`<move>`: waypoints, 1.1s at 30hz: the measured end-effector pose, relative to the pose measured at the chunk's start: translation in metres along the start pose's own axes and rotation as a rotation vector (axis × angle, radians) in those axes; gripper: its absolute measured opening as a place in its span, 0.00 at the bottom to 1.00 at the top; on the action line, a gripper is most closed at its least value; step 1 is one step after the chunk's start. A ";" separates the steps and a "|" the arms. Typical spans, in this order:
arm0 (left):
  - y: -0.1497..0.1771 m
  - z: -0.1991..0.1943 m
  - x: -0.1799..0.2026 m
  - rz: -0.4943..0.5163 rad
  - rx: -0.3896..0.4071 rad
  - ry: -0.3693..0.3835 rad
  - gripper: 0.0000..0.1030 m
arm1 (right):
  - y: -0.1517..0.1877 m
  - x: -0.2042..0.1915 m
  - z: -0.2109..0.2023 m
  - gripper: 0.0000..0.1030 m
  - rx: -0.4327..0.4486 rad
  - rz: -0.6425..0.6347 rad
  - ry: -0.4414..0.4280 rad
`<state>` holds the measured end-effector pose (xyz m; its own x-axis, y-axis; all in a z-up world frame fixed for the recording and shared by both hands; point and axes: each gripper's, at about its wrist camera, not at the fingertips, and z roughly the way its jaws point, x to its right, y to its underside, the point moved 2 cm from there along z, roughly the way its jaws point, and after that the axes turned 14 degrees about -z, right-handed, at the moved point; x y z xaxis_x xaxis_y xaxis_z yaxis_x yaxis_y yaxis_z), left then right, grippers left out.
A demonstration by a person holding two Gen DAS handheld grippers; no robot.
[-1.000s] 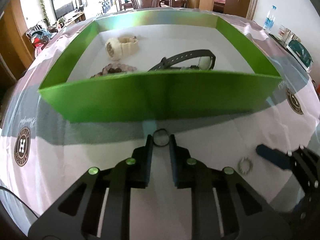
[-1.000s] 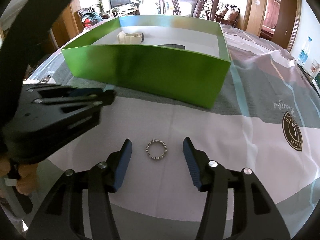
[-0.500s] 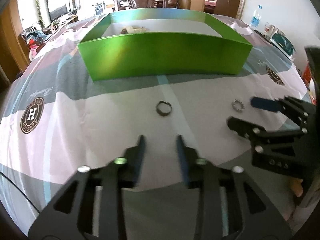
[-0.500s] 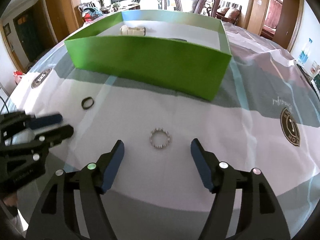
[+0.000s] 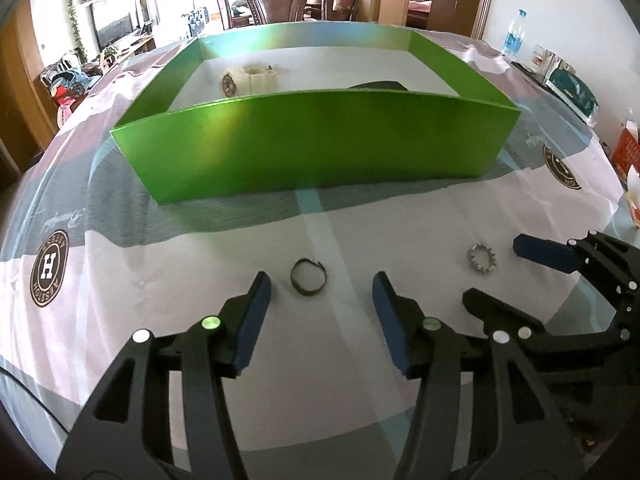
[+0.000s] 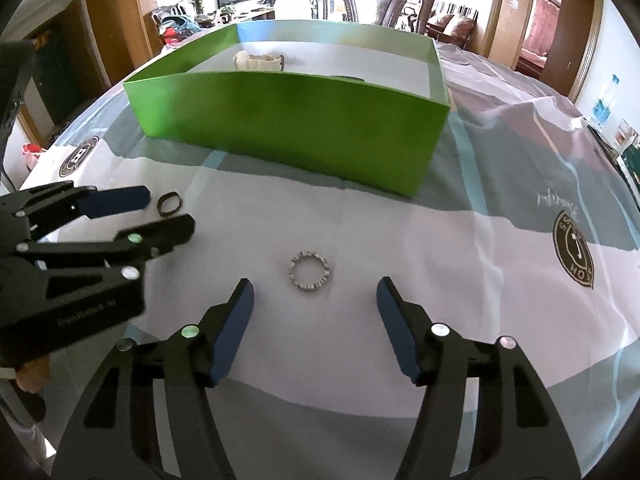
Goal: Organize jewelry
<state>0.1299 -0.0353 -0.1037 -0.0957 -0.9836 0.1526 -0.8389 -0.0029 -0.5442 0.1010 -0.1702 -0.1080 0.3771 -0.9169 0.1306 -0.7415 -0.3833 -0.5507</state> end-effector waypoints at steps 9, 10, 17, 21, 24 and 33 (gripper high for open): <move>-0.001 0.001 -0.007 -0.010 0.043 -0.016 0.32 | -0.006 -0.003 0.000 0.41 0.021 -0.007 -0.010; 0.000 0.000 -0.006 -0.004 0.048 -0.016 0.30 | -0.006 -0.003 0.000 0.37 0.023 -0.008 -0.012; 0.004 -0.001 0.001 0.037 0.071 -0.024 0.18 | -0.007 -0.007 -0.002 0.18 0.034 -0.023 -0.035; 0.005 -0.003 -0.001 0.020 0.061 -0.017 0.18 | -0.006 -0.007 -0.002 0.18 0.031 -0.016 -0.043; 0.008 -0.009 -0.005 0.005 0.056 -0.013 0.18 | -0.005 -0.006 -0.004 0.18 0.017 -0.009 -0.046; 0.018 -0.035 -0.018 -0.030 0.081 -0.037 0.18 | -0.003 -0.004 -0.021 0.18 0.037 0.016 -0.049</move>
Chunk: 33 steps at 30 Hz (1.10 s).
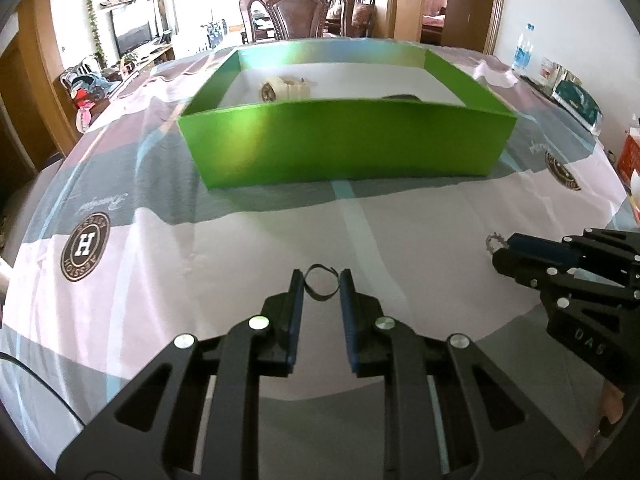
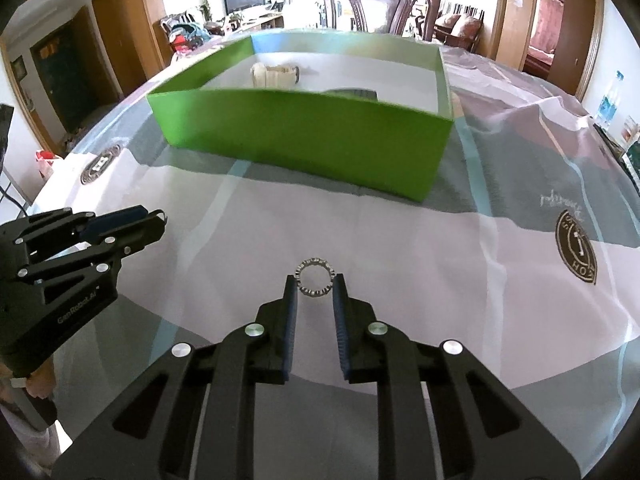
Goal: Organize jewelry
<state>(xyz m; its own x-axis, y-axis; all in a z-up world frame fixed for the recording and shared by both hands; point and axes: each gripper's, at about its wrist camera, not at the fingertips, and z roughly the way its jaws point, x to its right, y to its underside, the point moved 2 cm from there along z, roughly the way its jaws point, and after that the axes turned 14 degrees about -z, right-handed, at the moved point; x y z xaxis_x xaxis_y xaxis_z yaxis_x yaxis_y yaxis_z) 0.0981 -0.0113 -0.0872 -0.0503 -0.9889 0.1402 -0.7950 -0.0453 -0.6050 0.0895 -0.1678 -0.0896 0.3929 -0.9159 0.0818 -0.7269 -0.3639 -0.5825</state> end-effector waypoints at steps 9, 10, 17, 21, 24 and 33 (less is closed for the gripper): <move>0.004 -0.004 -0.002 0.006 0.005 -0.002 0.18 | 0.000 -0.006 0.003 0.18 -0.023 -0.005 0.007; 0.004 -0.003 -0.002 0.006 0.003 -0.003 0.18 | 0.000 -0.007 0.003 0.18 -0.024 -0.003 0.006; 0.006 -0.004 0.000 0.017 0.002 0.002 0.18 | 0.000 -0.011 0.004 0.18 -0.029 -0.006 0.006; 0.008 -0.003 0.001 0.019 -0.002 0.001 0.18 | 0.000 -0.012 0.005 0.18 -0.030 -0.010 0.007; 0.009 -0.001 0.002 0.020 -0.005 0.000 0.18 | 0.000 -0.012 0.008 0.18 -0.035 -0.010 0.006; 0.003 -0.008 0.002 0.014 0.010 0.006 0.18 | -0.002 -0.011 0.004 0.18 -0.021 -0.003 0.011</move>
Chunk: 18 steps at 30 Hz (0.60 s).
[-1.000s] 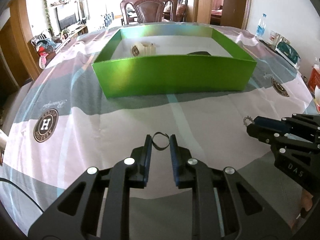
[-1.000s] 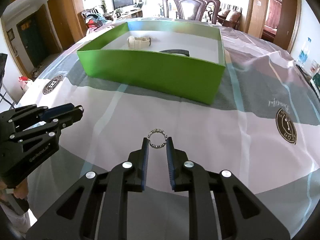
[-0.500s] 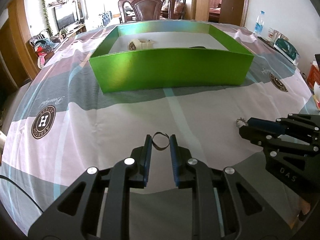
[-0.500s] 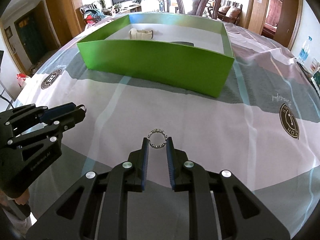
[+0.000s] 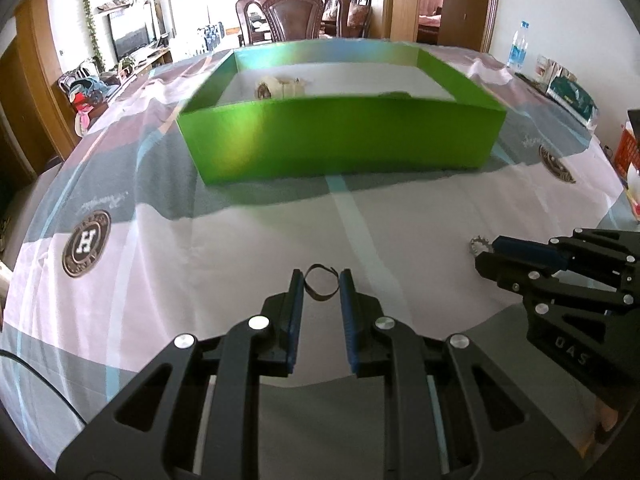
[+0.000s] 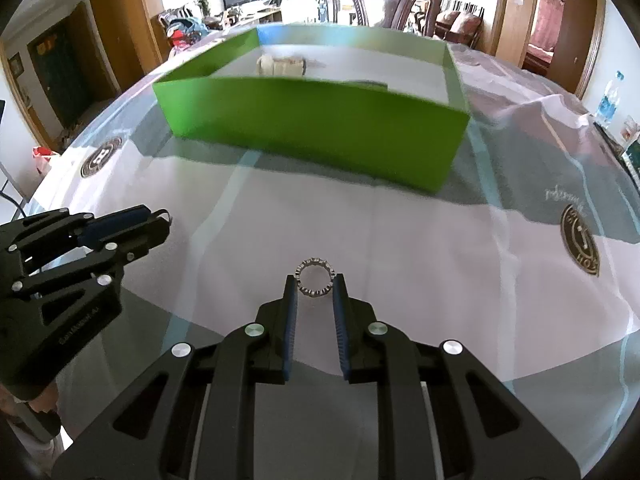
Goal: Organize jewelry
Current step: 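Carry both rings over the green box and open both tools to drop them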
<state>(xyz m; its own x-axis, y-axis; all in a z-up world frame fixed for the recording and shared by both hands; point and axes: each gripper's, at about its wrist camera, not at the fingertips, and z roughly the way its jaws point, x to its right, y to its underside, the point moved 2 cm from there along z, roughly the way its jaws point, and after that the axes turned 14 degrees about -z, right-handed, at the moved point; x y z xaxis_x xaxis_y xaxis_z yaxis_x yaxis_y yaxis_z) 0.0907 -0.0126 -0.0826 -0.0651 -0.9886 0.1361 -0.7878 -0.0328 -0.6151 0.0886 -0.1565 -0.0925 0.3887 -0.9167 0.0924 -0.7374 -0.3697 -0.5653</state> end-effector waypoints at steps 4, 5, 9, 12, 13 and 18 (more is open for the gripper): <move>-0.020 -0.021 -0.002 -0.001 0.060 0.007 0.18 | -0.014 0.006 -0.022 0.18 0.063 -0.004 0.025; -0.025 -0.025 -0.001 0.001 0.073 0.009 0.18 | -0.021 0.009 -0.031 0.18 0.087 -0.014 0.038; -0.057 -0.047 0.003 0.015 0.148 0.012 0.18 | -0.048 0.020 -0.058 0.18 0.163 -0.033 0.093; -0.083 -0.060 0.008 0.023 0.221 0.016 0.18 | -0.072 0.030 -0.072 0.18 0.230 -0.032 0.140; -0.090 -0.062 0.009 0.025 0.241 0.011 0.18 | -0.079 0.033 -0.075 0.18 0.249 -0.026 0.150; -0.131 -0.050 0.012 0.001 0.271 0.010 0.18 | -0.112 0.052 -0.066 0.18 0.301 0.023 0.172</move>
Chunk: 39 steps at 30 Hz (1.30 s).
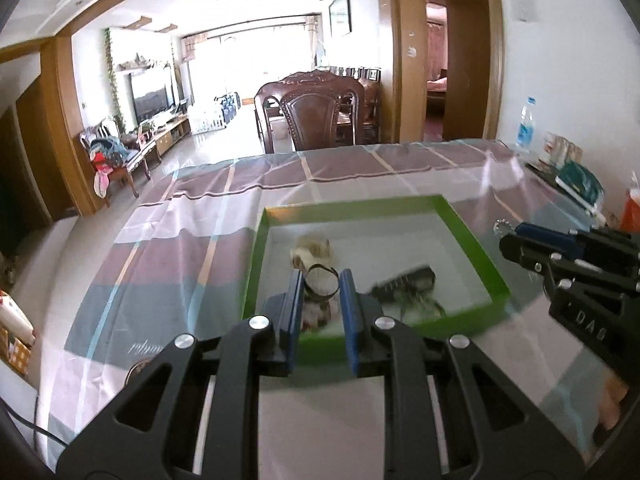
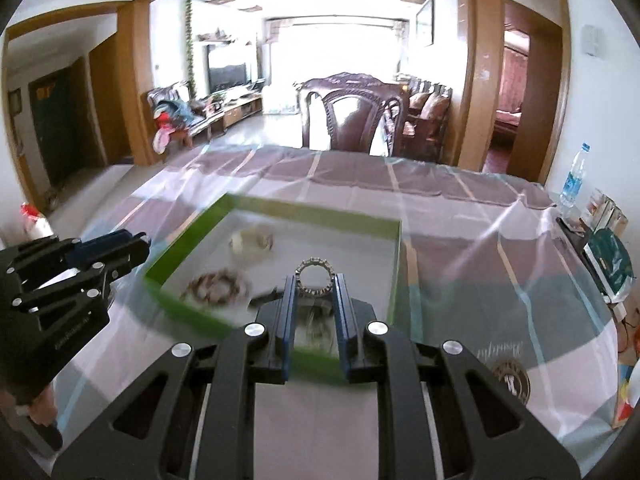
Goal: Organize jewelry
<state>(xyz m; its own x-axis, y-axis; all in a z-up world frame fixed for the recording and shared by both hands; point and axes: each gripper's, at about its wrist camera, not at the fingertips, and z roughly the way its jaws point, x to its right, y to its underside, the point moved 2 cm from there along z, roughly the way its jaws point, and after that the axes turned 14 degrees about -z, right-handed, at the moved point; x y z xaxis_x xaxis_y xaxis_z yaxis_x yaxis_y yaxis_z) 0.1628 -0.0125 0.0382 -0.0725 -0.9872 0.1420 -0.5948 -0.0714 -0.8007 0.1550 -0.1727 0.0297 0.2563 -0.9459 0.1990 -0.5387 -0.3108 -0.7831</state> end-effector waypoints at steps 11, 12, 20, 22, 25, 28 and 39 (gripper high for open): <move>-0.003 0.093 -0.004 -0.039 -0.124 -0.032 0.18 | 0.012 0.004 0.100 0.18 -0.172 0.074 -0.041; -0.001 0.098 -0.005 -0.043 -0.135 -0.033 0.18 | 0.014 0.004 0.105 0.18 -0.179 0.077 -0.038; 0.005 0.110 -0.009 -0.055 -0.158 -0.033 0.35 | 0.025 0.006 0.113 0.26 -0.204 0.085 -0.033; 0.004 0.106 -0.007 -0.050 -0.136 -0.041 0.49 | 0.025 0.008 0.111 0.39 -0.199 0.093 -0.032; 0.003 0.097 -0.006 -0.048 -0.117 -0.036 0.54 | 0.022 0.011 0.101 0.48 -0.173 0.101 -0.025; 0.002 0.084 -0.006 -0.050 -0.091 -0.034 0.62 | 0.019 0.013 0.086 0.57 -0.147 0.103 -0.011; 0.019 0.006 -0.006 -0.048 -0.005 -0.052 0.78 | 0.026 0.005 -0.005 0.86 -0.023 0.047 0.059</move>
<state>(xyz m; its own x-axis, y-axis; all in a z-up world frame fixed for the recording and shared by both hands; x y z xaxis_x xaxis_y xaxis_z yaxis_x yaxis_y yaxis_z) 0.1566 -0.0089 0.0182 -0.0021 -0.9887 0.1500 -0.6009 -0.1187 -0.7905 0.1384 -0.1857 0.0137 0.1825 -0.9633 0.1970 -0.5676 -0.2669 -0.7789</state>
